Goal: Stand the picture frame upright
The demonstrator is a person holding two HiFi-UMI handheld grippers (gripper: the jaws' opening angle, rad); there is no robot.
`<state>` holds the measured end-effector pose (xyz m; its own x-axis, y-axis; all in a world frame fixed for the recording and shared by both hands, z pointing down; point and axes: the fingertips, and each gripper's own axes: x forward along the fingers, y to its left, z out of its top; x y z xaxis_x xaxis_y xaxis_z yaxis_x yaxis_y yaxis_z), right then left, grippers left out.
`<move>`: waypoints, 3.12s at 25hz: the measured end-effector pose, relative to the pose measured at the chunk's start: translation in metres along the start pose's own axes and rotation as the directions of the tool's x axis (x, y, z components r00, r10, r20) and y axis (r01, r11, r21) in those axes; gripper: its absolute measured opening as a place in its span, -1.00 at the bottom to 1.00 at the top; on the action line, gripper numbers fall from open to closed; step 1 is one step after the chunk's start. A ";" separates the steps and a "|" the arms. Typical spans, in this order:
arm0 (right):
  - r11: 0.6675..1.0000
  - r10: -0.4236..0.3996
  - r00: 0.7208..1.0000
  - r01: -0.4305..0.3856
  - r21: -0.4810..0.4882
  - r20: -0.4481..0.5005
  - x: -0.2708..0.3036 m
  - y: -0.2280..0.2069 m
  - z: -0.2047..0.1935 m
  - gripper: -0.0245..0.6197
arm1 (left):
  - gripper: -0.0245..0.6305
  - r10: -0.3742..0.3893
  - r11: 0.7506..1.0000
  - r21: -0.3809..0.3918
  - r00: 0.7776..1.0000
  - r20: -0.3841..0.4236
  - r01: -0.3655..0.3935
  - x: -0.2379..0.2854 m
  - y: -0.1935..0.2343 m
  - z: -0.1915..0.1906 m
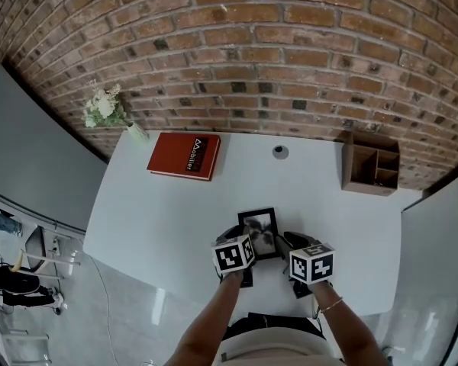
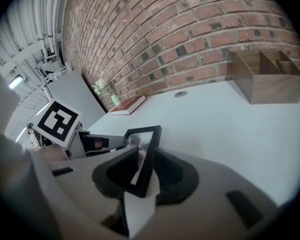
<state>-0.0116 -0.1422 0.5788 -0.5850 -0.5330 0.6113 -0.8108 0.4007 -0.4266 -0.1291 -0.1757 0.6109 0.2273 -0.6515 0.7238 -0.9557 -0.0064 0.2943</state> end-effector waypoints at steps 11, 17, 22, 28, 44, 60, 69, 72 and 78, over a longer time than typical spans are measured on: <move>0.999 0.030 0.999 -0.030 0.019 -0.019 0.004 -0.002 -0.004 -0.64 | -0.73 -0.056 0.998 0.007 0.989 0.138 0.056 -0.015 -0.007 0.006; 0.997 0.064 0.997 -0.062 0.041 -0.048 0.013 0.001 -0.008 -0.61 | -0.73 -0.105 0.994 0.012 0.977 0.184 0.104 -0.023 -0.010 0.007; 0.995 0.088 0.994 -0.085 0.055 -0.060 0.017 0.003 -0.010 -0.61 | -0.73 -0.137 0.990 0.009 0.970 0.202 0.138 -0.028 -0.013 0.009; 0.991 0.121 0.992 -0.118 0.068 -0.044 0.014 0.003 -0.006 -0.61 | -0.73 -0.154 0.988 0.020 0.966 0.206 0.153 -0.031 -0.016 0.011; 0.996 0.089 0.983 -0.090 -0.002 0.162 -0.024 -0.019 0.078 -0.61 | -0.73 -0.247 0.961 0.195 0.925 0.288 0.196 -0.037 -0.077 0.096; 0.997 -0.080 0.950 0.081 0.010 0.302 -0.016 -0.095 0.174 -0.62 | -0.73 -0.384 0.909 0.289 0.872 0.303 0.300 0.026 -0.140 0.185; 0.986 -0.164 0.922 0.160 0.041 0.350 0.004 -0.146 0.212 -0.61 | -0.73 -0.420 0.894 0.303 0.854 0.308 0.330 0.078 -0.165 0.222; 0.984 -0.176 0.920 0.174 0.037 0.351 0.013 -0.158 0.219 -0.61 | -0.73 -0.432 0.891 0.291 0.850 0.300 0.349 0.093 -0.168 0.230; 0.980 -0.195 0.915 0.198 0.029 0.353 0.031 -0.176 0.234 -0.61 | -0.72 -0.440 0.889 0.279 0.846 0.301 0.363 0.115 -0.169 0.243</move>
<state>0.1091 -0.4033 0.5166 -0.3831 -0.8292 0.4070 -0.9107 0.2652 -0.3168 0.0133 -0.4339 0.4923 0.5563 -0.7769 0.2949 -0.8193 -0.4536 0.3506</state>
